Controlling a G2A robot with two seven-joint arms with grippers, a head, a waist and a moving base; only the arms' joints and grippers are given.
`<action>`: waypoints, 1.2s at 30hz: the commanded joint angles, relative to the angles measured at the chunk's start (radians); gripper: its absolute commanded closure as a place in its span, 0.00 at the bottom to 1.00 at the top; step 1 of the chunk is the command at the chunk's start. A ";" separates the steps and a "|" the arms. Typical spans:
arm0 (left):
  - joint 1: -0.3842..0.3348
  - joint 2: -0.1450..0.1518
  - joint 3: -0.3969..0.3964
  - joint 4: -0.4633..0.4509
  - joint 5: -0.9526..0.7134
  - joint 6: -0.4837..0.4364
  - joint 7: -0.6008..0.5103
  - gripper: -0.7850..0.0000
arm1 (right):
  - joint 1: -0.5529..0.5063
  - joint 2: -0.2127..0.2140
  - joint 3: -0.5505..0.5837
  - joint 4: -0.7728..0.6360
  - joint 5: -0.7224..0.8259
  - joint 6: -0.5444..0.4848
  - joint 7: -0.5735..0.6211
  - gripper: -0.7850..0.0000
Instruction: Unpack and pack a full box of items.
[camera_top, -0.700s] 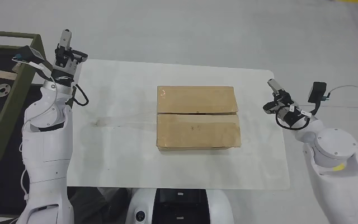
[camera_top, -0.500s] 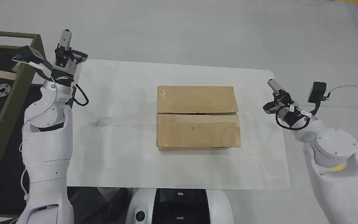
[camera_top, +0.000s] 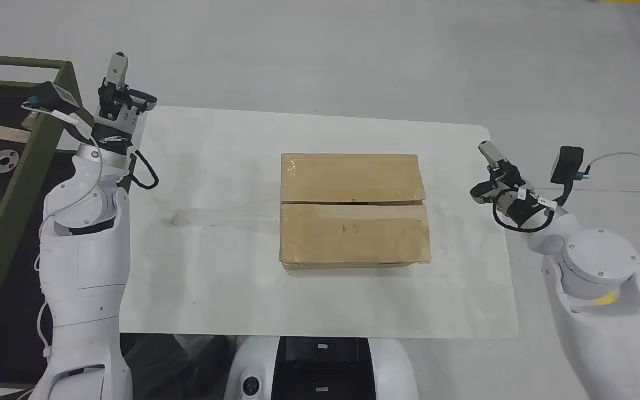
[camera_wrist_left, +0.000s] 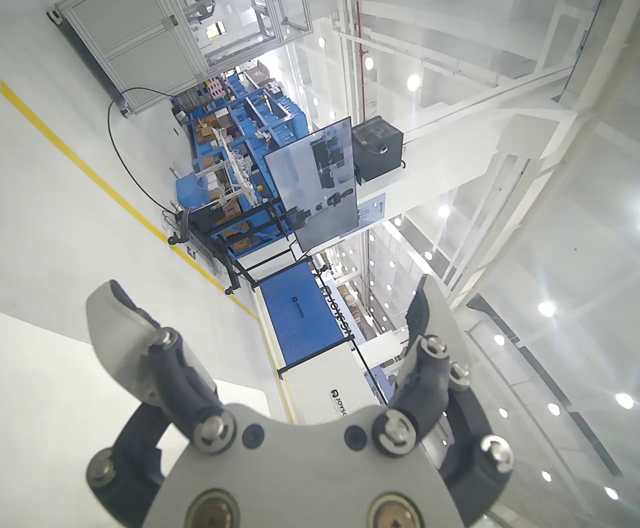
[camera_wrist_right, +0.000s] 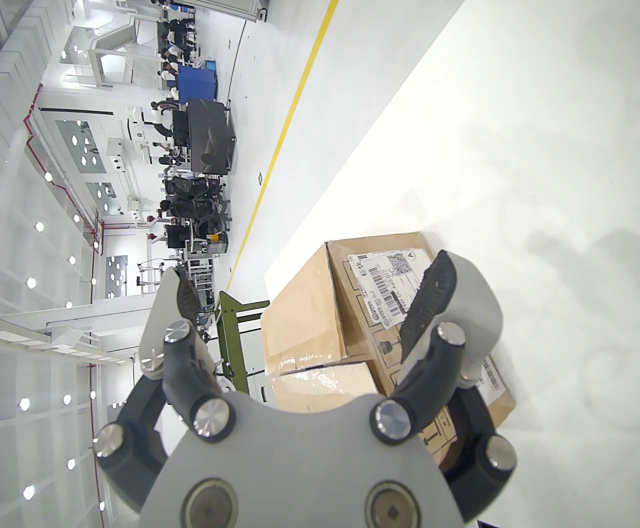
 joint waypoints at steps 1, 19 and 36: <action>0.000 0.000 0.000 0.000 0.000 0.000 0.000 0.00 | 0.000 0.000 0.000 0.000 0.000 0.000 0.000 0.00; 0.000 0.000 0.000 0.000 0.000 0.000 0.000 0.00 | 0.039 0.001 -0.070 0.096 0.042 -0.154 0.269 0.00; 0.000 0.000 0.000 0.000 0.000 0.000 0.000 0.00 | 0.052 0.003 -0.124 0.142 0.067 -0.266 0.449 0.00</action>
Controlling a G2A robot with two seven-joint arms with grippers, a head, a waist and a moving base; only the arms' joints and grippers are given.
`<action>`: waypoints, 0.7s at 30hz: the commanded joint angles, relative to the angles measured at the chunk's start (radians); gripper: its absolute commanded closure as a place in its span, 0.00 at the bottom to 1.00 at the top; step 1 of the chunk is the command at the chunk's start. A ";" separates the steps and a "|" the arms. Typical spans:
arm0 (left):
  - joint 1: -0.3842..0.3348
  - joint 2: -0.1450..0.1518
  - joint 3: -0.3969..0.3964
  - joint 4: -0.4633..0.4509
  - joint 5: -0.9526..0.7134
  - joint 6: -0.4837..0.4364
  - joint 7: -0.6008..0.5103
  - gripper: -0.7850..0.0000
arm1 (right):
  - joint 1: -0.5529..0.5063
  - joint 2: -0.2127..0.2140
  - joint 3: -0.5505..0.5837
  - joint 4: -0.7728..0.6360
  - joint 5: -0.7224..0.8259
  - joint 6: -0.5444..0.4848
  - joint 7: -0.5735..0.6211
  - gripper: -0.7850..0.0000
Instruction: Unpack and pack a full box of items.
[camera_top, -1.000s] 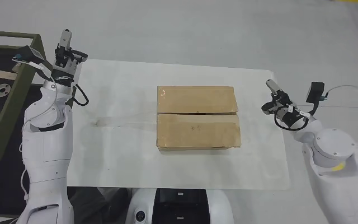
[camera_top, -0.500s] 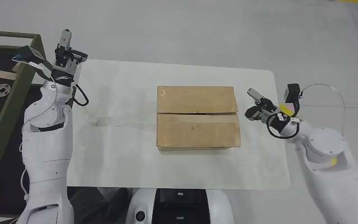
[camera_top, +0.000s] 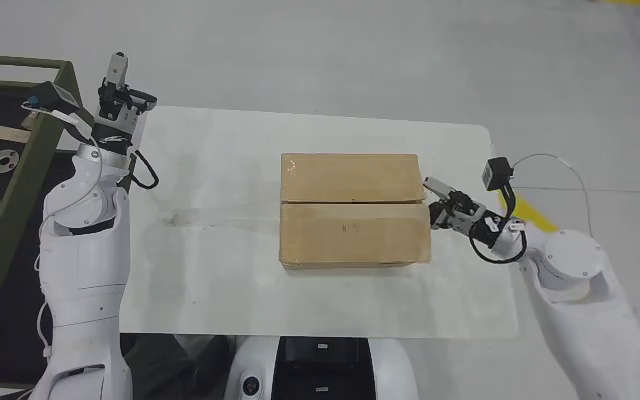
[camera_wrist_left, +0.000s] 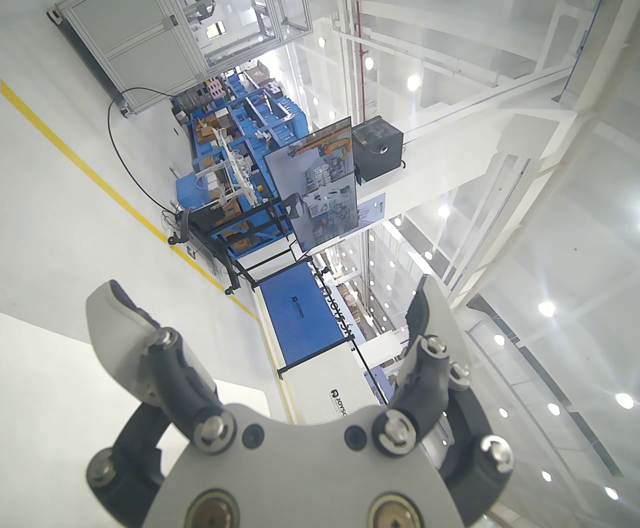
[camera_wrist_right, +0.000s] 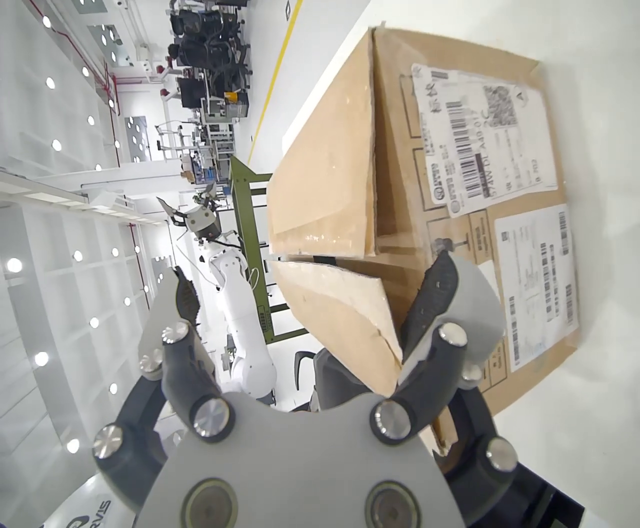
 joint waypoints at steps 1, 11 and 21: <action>0.000 0.000 0.000 0.000 0.000 0.000 0.000 0.00 | 0.000 0.000 -0.002 -0.003 0.007 -0.010 0.015 0.00; 0.000 0.000 0.000 0.000 0.000 0.000 0.000 0.00 | -0.032 0.006 0.033 -0.053 0.044 -0.046 0.062 0.00; 0.000 0.000 0.000 0.000 0.000 0.000 0.000 0.00 | -0.097 0.016 0.082 -0.113 0.115 -0.074 0.177 0.00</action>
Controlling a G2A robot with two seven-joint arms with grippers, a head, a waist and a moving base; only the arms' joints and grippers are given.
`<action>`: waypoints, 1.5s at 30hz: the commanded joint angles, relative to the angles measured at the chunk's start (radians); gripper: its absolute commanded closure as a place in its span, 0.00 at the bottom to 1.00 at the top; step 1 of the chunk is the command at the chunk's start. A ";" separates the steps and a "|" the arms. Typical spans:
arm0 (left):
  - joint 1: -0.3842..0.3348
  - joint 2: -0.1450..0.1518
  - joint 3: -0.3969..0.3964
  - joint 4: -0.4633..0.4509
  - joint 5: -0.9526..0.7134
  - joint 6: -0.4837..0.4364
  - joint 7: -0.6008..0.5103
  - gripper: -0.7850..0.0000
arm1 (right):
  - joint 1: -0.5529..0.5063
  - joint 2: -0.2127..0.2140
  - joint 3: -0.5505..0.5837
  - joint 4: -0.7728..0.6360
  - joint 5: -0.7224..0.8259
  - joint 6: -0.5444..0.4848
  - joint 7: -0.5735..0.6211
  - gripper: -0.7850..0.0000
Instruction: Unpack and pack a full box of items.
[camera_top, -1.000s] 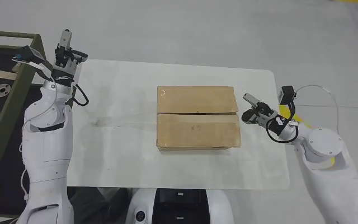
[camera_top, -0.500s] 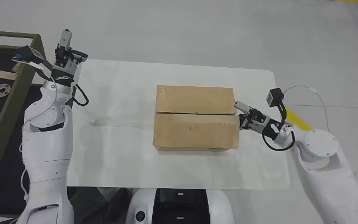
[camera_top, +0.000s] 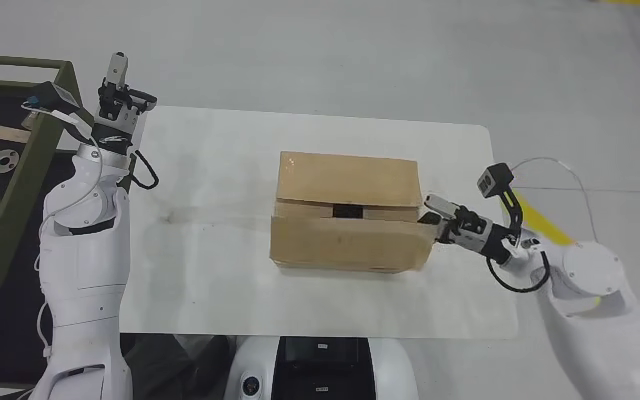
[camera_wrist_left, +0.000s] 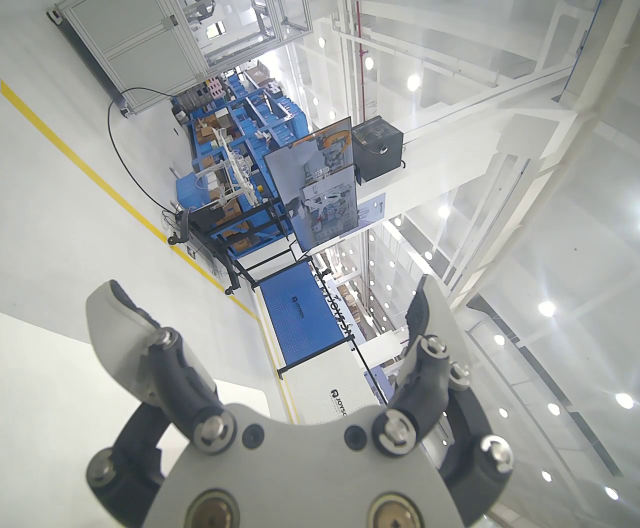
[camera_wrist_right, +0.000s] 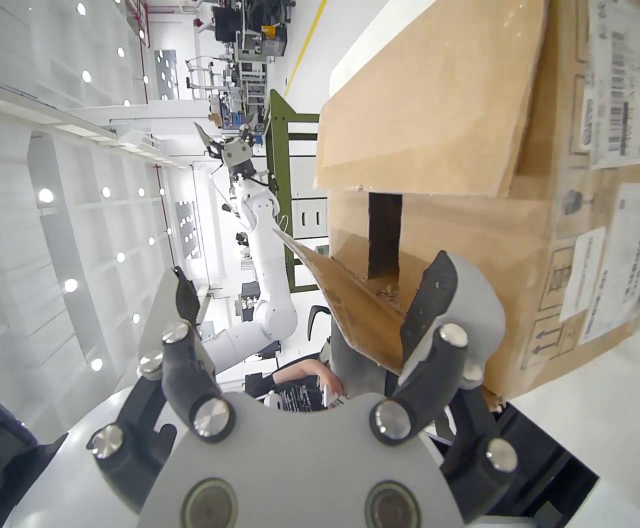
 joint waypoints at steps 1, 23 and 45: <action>0.000 0.000 0.000 0.000 0.000 0.000 0.000 0.00 | -0.013 0.002 0.007 -0.010 0.006 -0.002 0.025 0.00; 0.000 0.000 0.000 0.000 0.000 0.000 0.000 0.00 | -0.169 0.025 0.096 -0.159 0.040 -0.083 0.225 0.00; 0.000 0.000 0.000 0.000 0.000 0.000 0.000 0.00 | -0.181 0.045 -0.047 -0.184 -0.083 0.006 0.342 0.00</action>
